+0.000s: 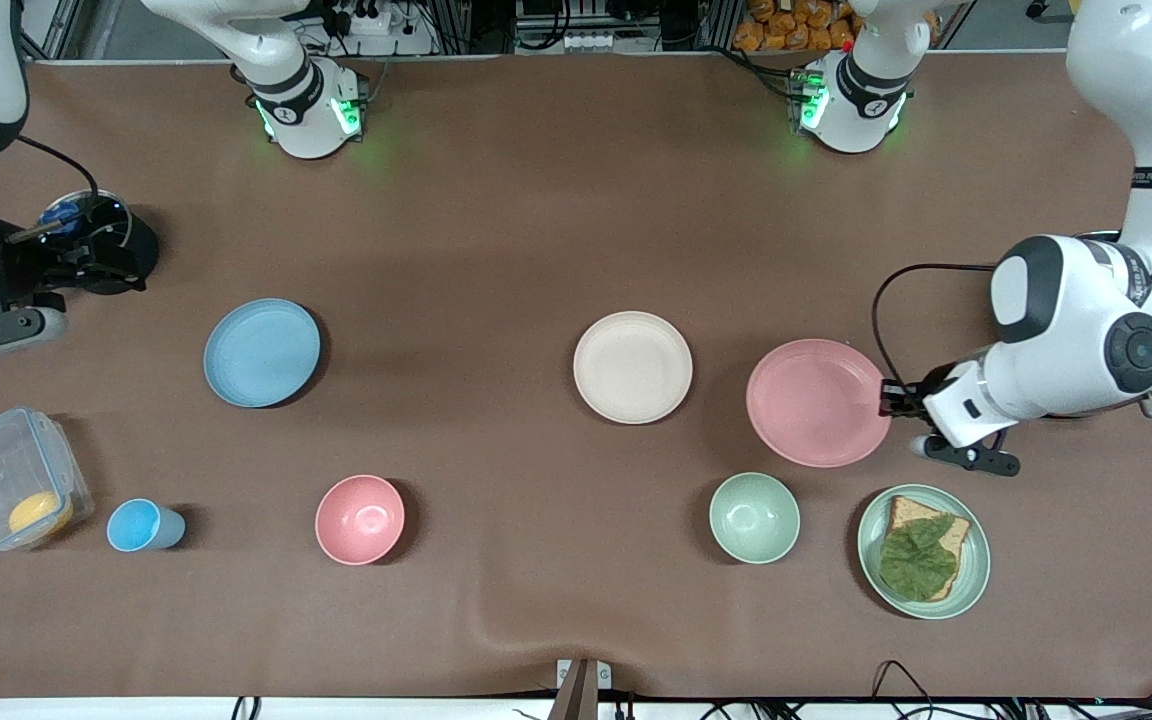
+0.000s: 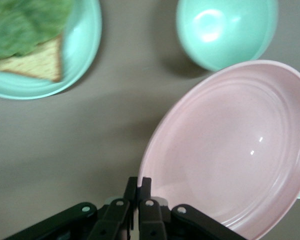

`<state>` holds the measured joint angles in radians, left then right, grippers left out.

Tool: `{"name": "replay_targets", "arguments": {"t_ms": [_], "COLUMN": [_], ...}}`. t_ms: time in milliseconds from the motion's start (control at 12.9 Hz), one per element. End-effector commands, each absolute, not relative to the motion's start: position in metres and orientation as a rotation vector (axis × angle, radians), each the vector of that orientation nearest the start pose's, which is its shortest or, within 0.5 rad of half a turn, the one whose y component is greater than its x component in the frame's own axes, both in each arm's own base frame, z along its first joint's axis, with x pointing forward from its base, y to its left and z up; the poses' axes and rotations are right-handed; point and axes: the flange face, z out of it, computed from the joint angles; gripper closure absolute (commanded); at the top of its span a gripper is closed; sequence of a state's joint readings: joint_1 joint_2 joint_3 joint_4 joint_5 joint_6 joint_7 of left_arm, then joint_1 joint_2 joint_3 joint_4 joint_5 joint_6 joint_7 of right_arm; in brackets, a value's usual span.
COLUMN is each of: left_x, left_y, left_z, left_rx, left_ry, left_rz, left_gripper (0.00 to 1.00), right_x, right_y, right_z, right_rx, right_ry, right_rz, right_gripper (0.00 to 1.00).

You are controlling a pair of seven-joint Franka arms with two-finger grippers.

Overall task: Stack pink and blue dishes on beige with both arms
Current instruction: 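Lift the pink plate with the left gripper and carry it over the beige plate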

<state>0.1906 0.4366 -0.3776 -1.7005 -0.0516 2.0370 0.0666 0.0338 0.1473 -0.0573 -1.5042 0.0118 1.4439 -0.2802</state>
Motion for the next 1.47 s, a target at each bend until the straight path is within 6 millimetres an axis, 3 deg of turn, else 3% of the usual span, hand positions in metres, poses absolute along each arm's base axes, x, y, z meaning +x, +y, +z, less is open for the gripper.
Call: {"name": "replay_targets", "arguments": {"t_ms": [0,232,309,464,618,850,1391], "left_x": [0.636,0.612,0.603,0.6,0.599,0.594,0.558], "left_y": [-0.184,-0.272,-0.299,-0.326,-0.332,-0.319,-0.311], "left_z": [0.367,0.372,0.359,0.338,0.307,0.276,0.249], "left_rx": [-3.336,-3.331,-3.329,-3.354,-3.358,-3.333,-3.3], "left_ry": [0.279,0.158,0.123,0.08,0.083,0.079,0.107], "left_rz": [0.172,0.205,0.235,0.176,0.203,0.287,0.312], "left_gripper": [1.0,1.0,1.0,1.0,1.0,1.0,1.0], "right_x": [0.579,0.579,0.579,0.578,0.578,0.579,0.58], "right_y": [-0.019,-0.032,-0.035,-0.037,-0.038,-0.041,-0.042], "right_z": [0.564,0.563,0.561,0.56,0.556,0.552,0.551], "right_rx": [-3.066,-3.065,-3.065,-3.064,-3.061,-3.06,-3.059], "right_ry": [-0.378,-0.345,-0.335,-0.33,-0.328,-0.318,-0.318], "right_rz": [0.328,0.331,0.336,0.338,0.352,0.361,0.363], "right_gripper": [0.0,0.0,0.0,0.0,0.0,0.0,0.0]}}
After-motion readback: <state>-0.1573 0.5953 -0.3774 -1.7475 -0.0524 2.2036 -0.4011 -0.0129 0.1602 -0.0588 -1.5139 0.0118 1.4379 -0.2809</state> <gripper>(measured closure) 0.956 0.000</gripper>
